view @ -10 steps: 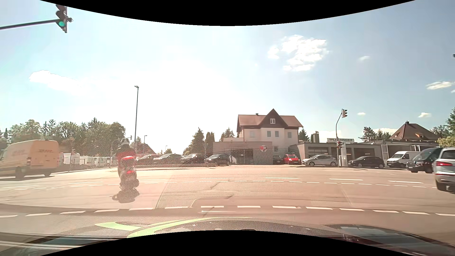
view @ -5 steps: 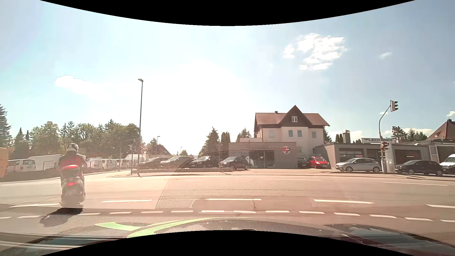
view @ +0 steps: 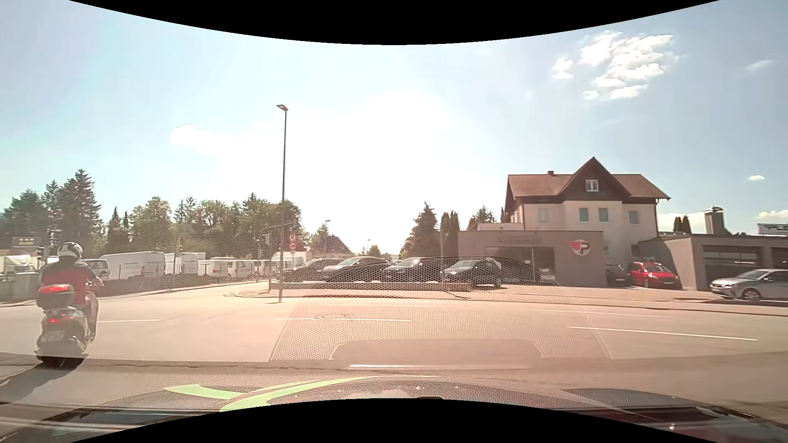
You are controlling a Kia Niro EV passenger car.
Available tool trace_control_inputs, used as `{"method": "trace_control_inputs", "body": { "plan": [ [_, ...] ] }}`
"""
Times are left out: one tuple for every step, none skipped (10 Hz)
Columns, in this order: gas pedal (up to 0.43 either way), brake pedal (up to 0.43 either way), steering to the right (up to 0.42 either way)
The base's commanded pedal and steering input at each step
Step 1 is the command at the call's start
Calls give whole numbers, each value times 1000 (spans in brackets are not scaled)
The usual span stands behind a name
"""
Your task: Follow the waypoints while adhering to traffic rules and regulations
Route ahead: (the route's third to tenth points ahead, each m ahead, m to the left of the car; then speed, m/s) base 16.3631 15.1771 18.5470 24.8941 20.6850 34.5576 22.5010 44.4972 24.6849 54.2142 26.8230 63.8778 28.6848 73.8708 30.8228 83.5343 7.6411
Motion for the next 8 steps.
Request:
{"method": "trace_control_inputs", "body": {
  "plan": [
    [0, 61, -211],
    [0, 116, -220],
    [0, 134, -228],
    [0, 140, -236],
    [0, 159, -252],
    [0, 165, -259],
    [0, 165, -265],
    [0, 116, -278]
  ]
}}
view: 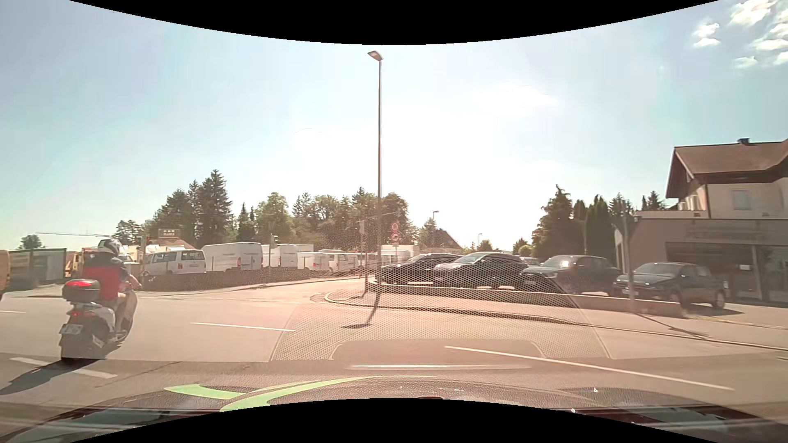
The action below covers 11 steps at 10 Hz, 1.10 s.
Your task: Follow the waypoints while adhering to traffic rules and regulations
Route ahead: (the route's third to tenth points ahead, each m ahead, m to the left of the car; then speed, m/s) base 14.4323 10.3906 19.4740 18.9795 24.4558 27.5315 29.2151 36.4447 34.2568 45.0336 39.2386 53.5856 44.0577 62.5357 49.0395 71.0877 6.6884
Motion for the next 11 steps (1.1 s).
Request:
{"method": "trace_control_inputs", "body": {
  "plan": [
    [0, 61, -292],
    [0, 152, -297],
    [0, 177, -298],
    [0, 201, -303],
    [0, 213, -308],
    [0, 244, -312],
    [0, 256, -314],
    [0, 220, -323],
    [0, 30, -334],
    [0, 0, -343],
    [169, 0, -351]
  ]
}}
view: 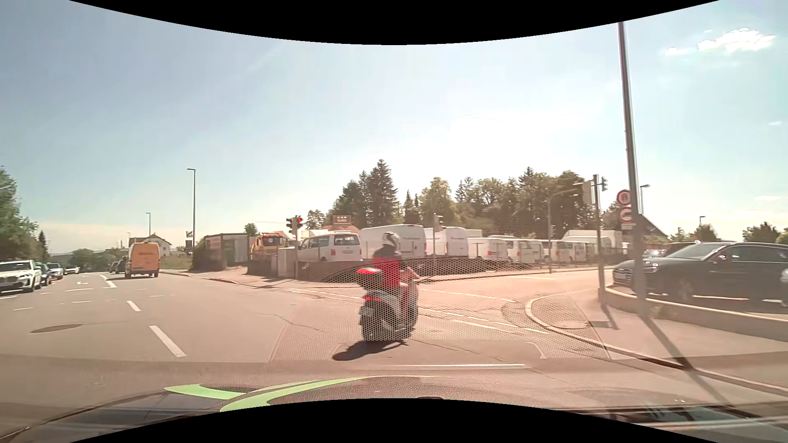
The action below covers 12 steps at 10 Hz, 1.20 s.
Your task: Follow the waypoints while adhering to traffic rules and regulations
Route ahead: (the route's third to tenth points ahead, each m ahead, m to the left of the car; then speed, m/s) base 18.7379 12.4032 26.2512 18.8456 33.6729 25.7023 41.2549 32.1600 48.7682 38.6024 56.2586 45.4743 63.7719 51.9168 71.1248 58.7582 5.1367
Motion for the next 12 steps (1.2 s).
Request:
{"method": "trace_control_inputs", "body": {
  "plan": [
    [311, 0, -355],
    [331, 0, -356],
    [370, 0, -356],
    [390, 0, -356],
    [398, 0, -352],
    [398, 0, -346],
    [398, 0, -338],
    [398, 0, -322],
    [398, 0, -300],
    [398, 0, -282],
    [398, 0, -257],
    [398, 0, -236]
  ]
}}
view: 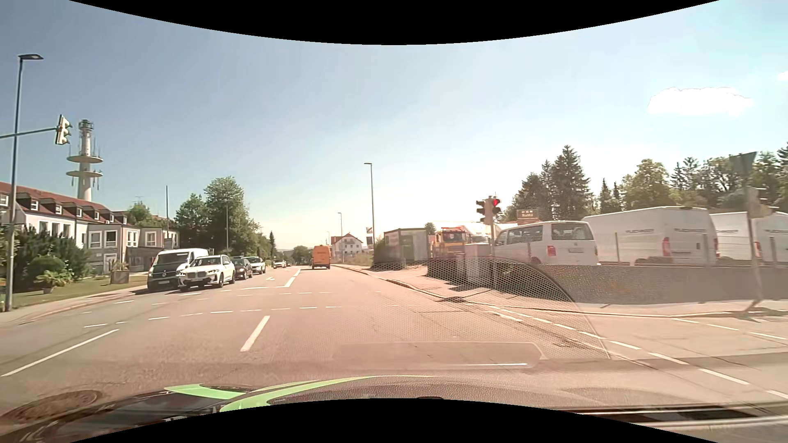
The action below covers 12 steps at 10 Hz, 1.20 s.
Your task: Follow the waypoints while adhering to traffic rules and regulations
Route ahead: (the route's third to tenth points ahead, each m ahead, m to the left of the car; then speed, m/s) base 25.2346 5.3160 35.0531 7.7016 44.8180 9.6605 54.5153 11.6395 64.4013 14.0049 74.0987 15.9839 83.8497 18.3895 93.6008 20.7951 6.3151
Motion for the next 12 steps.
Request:
{"method": "trace_control_inputs", "body": {
  "plan": [
    [398, 0, -215],
    [398, 0, -197],
    [398, 0, -169],
    [398, 0, -140],
    [398, 0, -121],
    [398, 0, -94],
    [398, 0, -73],
    [398, 0, -58],
    [398, 0, -48],
    [398, 0, -35],
    [398, 0, -28],
    [398, 0, -25]
  ]
}}
